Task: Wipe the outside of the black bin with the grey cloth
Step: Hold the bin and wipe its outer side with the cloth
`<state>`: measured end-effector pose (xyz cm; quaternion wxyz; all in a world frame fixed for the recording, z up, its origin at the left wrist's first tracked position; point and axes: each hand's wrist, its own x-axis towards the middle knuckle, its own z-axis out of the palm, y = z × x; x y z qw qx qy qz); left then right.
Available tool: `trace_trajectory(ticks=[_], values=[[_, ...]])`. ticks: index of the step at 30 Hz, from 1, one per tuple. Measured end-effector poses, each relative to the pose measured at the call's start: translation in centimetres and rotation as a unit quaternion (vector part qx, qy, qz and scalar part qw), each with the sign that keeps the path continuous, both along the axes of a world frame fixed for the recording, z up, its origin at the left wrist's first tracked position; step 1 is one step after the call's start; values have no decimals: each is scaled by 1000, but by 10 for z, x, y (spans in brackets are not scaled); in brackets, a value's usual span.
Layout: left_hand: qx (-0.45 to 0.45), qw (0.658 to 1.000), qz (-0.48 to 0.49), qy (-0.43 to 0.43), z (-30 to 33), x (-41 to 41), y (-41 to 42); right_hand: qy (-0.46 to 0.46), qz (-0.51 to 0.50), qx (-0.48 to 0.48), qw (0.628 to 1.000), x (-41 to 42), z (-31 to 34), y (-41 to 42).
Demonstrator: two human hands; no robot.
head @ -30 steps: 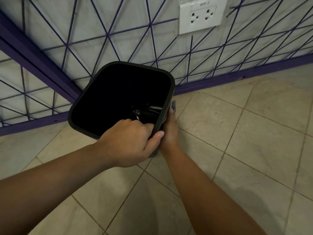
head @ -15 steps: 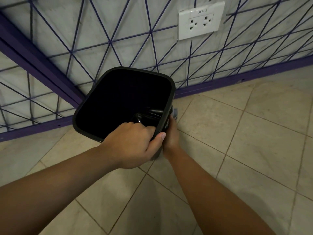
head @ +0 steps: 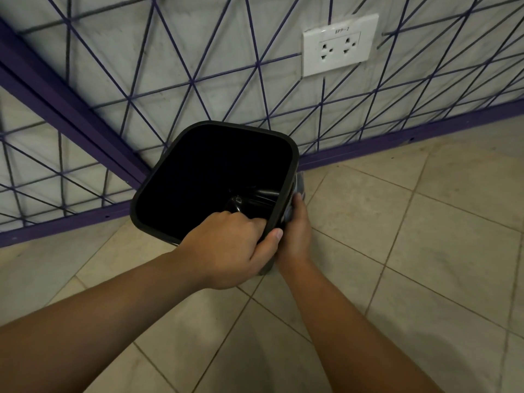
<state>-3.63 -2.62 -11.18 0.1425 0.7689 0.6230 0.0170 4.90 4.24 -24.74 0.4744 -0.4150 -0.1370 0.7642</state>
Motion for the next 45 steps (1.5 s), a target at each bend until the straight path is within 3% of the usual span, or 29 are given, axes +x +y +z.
trace_trajectory(ticks=[4, 7, 12, 16, 20, 26, 31, 36, 40, 45], values=[[-4, 1000, -2, 10, 1, 0, 0, -84, 7, 65, 994, -7, -7, 2], [-5, 1000, -2, 8, 2, 1, 0, -15, 30, 17, 999, -4, -9, 10], [-11, 1000, -1, 12, 1, 0, 0, -66, 33, 56, 996, -5, -12, 2], [-6, 1000, -2, 13, 2, 1, 1, -26, 87, -24, 996, 3, -15, 5], [-2, 1000, -3, 22, 1, 1, 1, -6, 47, -19, 999, 4, -10, -2], [12, 1000, -15, 13, -1, -2, 0, -10, 70, -54, 996, 0, -20, 4], [29, 999, -18, 2, -5, -4, 1, -3, 41, -29, 999, -1, -23, 9], [30, 999, -15, -6, -4, -3, 0, 6, 86, -26, 996, 2, -24, 11], [30, 999, -14, -6, -6, -4, 1, -2, 44, 9, 999, -4, -32, 2], [30, 1000, -10, -2, -3, -3, 0, 17, 96, -20, 995, 6, -31, 1]])
